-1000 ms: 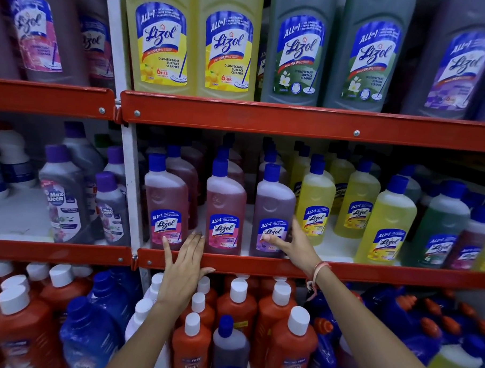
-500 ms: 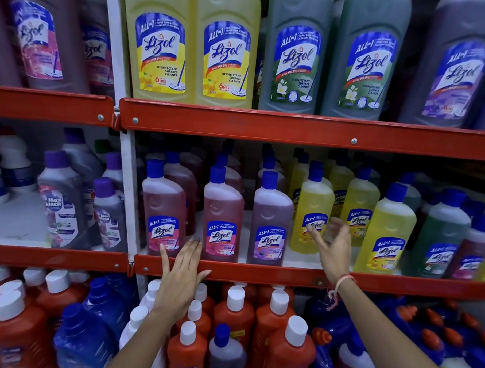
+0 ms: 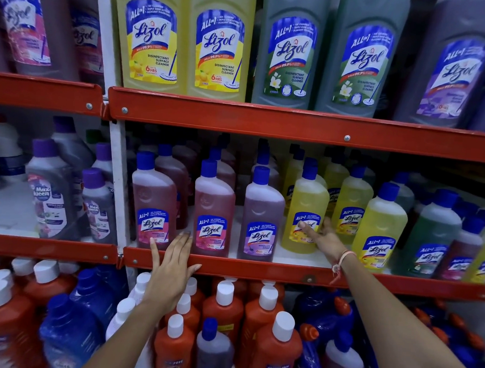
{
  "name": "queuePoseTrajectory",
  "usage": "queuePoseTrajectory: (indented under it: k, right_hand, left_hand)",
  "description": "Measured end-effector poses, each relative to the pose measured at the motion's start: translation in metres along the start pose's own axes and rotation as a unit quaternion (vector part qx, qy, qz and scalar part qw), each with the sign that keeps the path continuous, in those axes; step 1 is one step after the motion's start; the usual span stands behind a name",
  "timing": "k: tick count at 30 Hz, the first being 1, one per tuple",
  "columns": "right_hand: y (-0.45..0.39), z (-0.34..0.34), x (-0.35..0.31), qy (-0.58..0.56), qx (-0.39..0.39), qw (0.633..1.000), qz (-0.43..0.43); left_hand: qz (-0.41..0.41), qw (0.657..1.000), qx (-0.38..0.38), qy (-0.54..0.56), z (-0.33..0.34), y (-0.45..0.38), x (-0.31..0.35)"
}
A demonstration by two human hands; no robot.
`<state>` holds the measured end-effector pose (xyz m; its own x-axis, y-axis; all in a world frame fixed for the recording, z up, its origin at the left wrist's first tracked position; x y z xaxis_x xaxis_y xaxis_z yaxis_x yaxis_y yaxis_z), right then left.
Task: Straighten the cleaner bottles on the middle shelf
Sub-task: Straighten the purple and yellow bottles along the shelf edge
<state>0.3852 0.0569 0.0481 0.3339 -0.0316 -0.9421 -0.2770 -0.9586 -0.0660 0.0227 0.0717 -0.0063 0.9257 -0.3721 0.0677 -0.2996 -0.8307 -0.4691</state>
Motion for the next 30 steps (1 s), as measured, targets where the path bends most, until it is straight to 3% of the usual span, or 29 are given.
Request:
queuePoseTrajectory:
  k: [10,19,22,24,28,30]
  right_hand:
    - [0.028,0.003,-0.008,0.04,-0.036,0.996,-0.078]
    - [0.048,0.0,-0.007,0.066,-0.031,0.995,-0.071]
    - [0.059,0.001,-0.011,0.072,0.013,0.995,-0.065]
    - [0.071,-0.005,-0.018,0.055,0.092,0.99,-0.094]
    - [0.107,-0.013,-0.049,0.051,0.276,0.937,-0.207]
    - [0.124,0.005,-0.072,0.085,0.288,0.915,-0.269]
  left_hand:
    - [0.008,1.0,0.008,0.008,-0.002,0.002,0.0]
    - [-0.006,1.0,-0.013,0.014,-0.004,0.003,0.001]
    - [-0.005,1.0,-0.021,0.017,-0.005,0.004,0.0]
    - [-0.006,0.999,-0.025,0.023,-0.006,0.004,0.0]
    - [-0.008,0.998,-0.003,0.065,-0.011,0.009,0.005]
    - [-0.019,0.992,0.024,0.125,-0.017,0.013,0.007]
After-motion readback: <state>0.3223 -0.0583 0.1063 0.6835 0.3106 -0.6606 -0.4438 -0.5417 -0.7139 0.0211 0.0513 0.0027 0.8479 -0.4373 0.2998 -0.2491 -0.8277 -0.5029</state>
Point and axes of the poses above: each hand's wrist, its own y-axis away from the middle knuckle, its own z-axis out of the palm, x = y × z, the point moved 9 cm from there along -y, towards the middle knuckle, and after that the axes turned 4 degrees about -x, right-handed, at the moved point
